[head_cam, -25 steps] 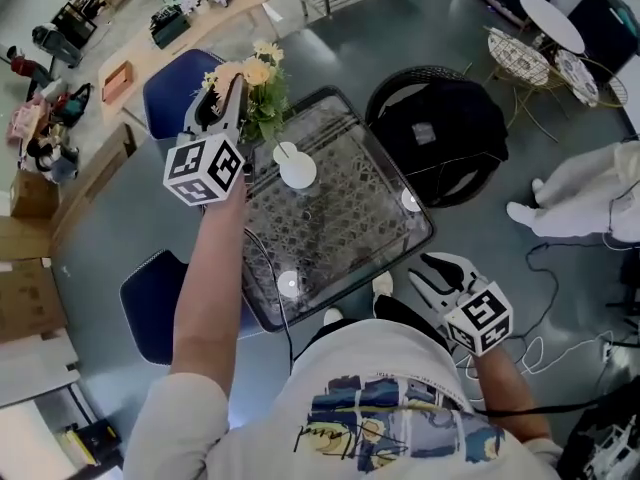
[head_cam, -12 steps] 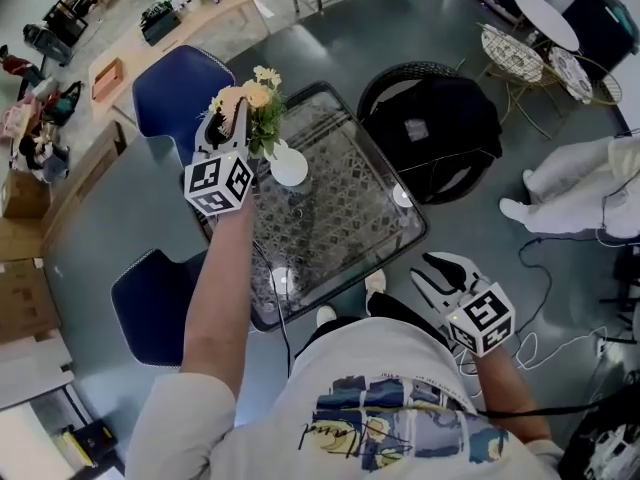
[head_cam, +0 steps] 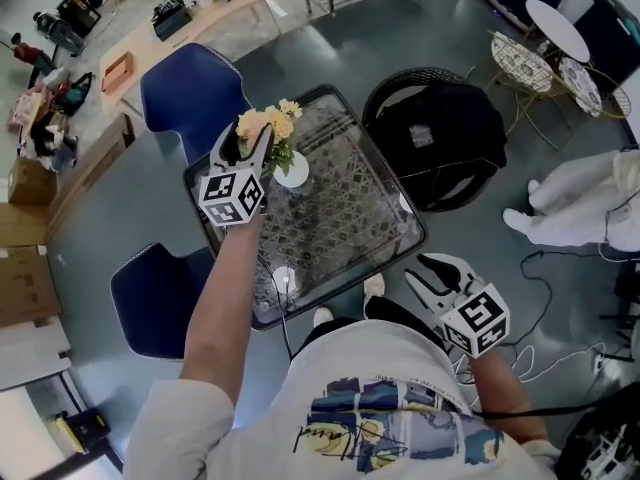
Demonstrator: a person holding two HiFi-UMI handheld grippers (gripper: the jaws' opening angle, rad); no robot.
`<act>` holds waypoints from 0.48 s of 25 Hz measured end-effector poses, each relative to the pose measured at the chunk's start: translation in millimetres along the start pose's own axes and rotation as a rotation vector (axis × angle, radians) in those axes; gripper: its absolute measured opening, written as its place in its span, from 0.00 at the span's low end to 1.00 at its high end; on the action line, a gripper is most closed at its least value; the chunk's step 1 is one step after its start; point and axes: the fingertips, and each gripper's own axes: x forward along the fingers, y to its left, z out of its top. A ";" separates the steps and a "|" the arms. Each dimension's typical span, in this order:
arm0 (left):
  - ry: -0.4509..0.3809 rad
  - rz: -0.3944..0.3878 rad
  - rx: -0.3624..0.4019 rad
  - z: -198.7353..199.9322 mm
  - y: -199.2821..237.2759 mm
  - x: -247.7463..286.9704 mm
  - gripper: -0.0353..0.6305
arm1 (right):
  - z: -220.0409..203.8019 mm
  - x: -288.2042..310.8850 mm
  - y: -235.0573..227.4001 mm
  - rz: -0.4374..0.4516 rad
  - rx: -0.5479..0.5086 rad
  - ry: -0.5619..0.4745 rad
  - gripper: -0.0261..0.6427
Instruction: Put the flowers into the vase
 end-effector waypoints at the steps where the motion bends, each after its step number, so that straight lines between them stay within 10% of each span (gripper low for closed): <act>1: 0.004 0.001 0.003 0.8 -1.6 -1.7 0.48 | 1.5 0.3 -1.9 0.008 -0.002 -0.002 0.23; 12: 0.026 0.063 0.052 30.0 -31.2 -69.8 0.49 | 15.8 22.0 -18.9 0.171 -0.112 -0.024 0.23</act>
